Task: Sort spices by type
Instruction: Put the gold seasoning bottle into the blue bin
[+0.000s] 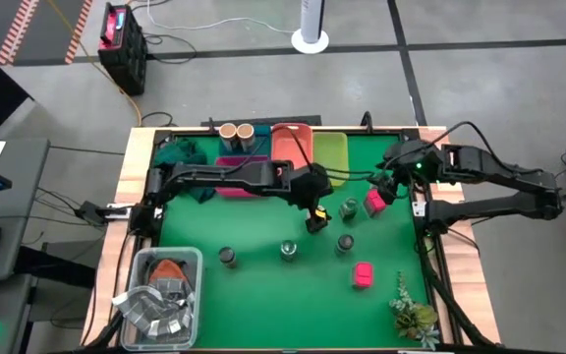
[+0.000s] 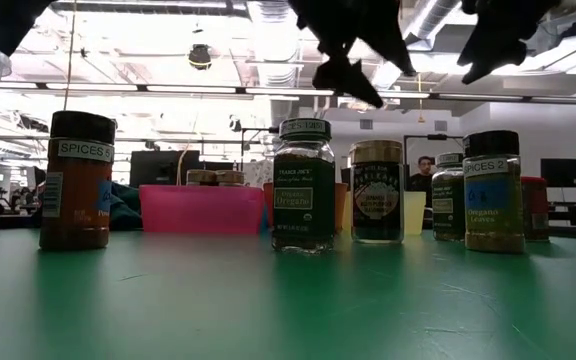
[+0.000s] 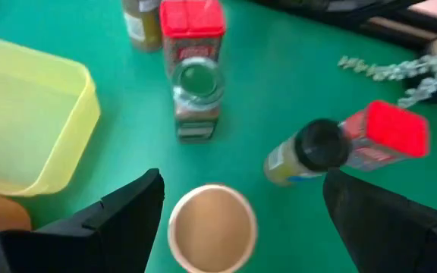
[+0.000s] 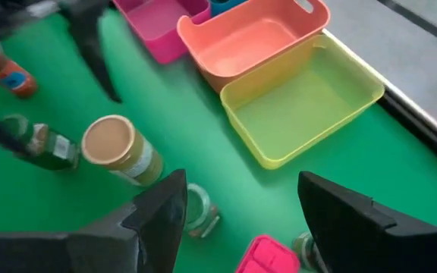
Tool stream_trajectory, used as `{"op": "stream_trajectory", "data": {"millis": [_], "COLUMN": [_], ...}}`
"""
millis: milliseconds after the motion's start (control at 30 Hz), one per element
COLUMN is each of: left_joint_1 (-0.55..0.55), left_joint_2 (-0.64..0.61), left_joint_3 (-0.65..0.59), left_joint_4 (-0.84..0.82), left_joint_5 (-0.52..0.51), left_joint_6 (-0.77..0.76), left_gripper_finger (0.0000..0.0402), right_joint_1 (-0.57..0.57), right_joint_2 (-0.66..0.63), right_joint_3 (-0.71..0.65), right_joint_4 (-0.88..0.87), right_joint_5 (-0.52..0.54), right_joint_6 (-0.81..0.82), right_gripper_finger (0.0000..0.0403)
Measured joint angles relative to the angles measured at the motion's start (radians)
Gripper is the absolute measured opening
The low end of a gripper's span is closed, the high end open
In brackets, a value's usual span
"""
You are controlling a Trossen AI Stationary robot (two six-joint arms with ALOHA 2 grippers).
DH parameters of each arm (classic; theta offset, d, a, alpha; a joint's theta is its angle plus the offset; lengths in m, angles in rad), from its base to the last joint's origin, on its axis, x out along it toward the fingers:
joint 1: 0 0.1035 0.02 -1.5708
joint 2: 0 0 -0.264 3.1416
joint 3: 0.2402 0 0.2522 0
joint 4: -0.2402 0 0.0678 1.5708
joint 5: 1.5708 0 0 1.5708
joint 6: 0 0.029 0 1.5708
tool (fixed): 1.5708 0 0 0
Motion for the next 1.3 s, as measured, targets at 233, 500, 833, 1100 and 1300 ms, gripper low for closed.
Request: {"op": "stream_trajectory", "data": {"millis": [233,500,833,1100,1300], "left_joint_1": [0.000,0.000,-0.003,-0.003,-0.003], "left_joint_2": [0.000,0.000,-0.001,0.000,0.000], "left_joint_3": [-0.096,-0.186,-0.278,-0.319,-0.318], "left_joint_4": [0.109,0.194,0.247,0.296,0.319], "left_joint_5": [-0.041,-0.041,-0.018,-0.016,-0.014], "left_joint_6": [0.076,0.154,0.225,0.214,0.221], "left_gripper_finger": [0.0346,0.0346,0.0346,0.0345,0.0305], "right_joint_1": [0.042,0.069,0.073,0.073,0.073], "right_joint_2": [-0.019,-0.015,-0.017,-0.017,-0.017], "right_joint_3": [0.000,0.000,0.000,0.000,0.000], "right_joint_4": [-0.005,-0.005,-0.005,-0.005,-0.005], "right_joint_5": [0.000,0.005,0.026,0.026,0.026], "right_joint_6": [0.008,0.016,0.028,0.029,0.029], "right_gripper_finger": [0.0279,0.0279,0.0279,0.0279,0.0279]}}
